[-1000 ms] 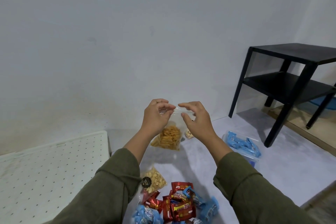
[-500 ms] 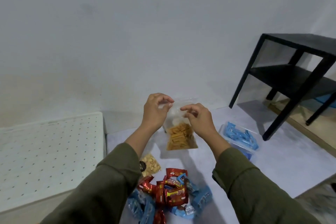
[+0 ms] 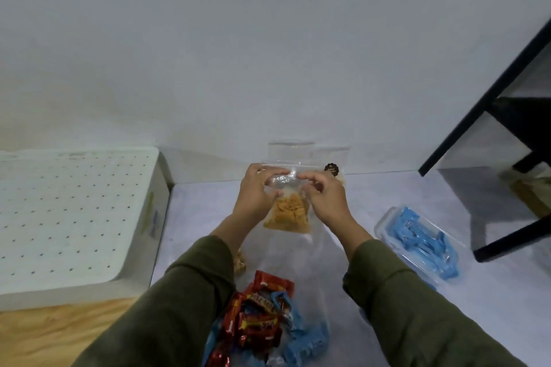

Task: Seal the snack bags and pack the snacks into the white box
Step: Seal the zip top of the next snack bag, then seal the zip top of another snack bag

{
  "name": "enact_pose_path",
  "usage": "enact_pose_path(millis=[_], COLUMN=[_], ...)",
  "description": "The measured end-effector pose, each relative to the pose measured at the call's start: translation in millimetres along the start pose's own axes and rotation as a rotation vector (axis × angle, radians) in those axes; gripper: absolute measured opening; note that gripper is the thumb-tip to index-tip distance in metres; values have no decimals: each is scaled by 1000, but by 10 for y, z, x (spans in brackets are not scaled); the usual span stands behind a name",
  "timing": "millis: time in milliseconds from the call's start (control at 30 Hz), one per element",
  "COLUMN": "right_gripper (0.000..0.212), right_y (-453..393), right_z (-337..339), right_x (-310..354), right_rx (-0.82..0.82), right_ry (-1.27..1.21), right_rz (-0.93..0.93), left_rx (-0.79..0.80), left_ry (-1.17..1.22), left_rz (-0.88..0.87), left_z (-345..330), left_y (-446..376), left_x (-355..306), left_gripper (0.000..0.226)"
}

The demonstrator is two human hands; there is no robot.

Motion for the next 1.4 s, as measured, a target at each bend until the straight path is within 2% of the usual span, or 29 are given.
enact_pose_path(millis=[167, 300, 567, 733, 900, 1067, 1167, 1233, 1400], right_gripper=[26, 27, 29, 39, 51, 54, 60, 62, 61], right_y=[-382, -604, -620, -289, 271, 996, 1355, 1520, 1752], right_z=[-106, -152, -180, -246, -575, -1026, -1263, -1391, -1559], right_x=[-291, -391, -357, -184, -62, -73, -71, -76, -119], right_rx=[81, 92, 53, -25, 120, 226, 264, 280, 196], right_ry=[47, 114, 104, 58, 107, 131, 143, 179, 177], right_rz=[8, 127, 112, 194, 267, 287, 216, 183, 173], left_rx=[-63, -81, -78, -121, -103, -61, -35, -19, 57], left_ry=[-59, -125, -227, -259, -339, -421, -463, -463, -406], left_rz=[116, 107, 109, 87, 119, 252, 310, 288, 268], left_z=[-267, -365, -239, 146, 597, 867, 971, 1012, 1099], left_y=[-214, -337, -307, -62, 322, 749, 960, 1036, 1120], left_x=[184, 279, 289, 417, 682, 975, 1167, 1312, 1497], left_gripper=[43, 47, 57, 55, 52, 45, 39, 39, 39])
Point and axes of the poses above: each hand's wrist, its own y-axis away from the middle knuckle, its own z-axis out of the back of the hand, x = y × z, the point moved 2 cm from there along -y, towards the middle knuckle, and after that the axes turned 8 degrees about -x, right-handed, at the moved point
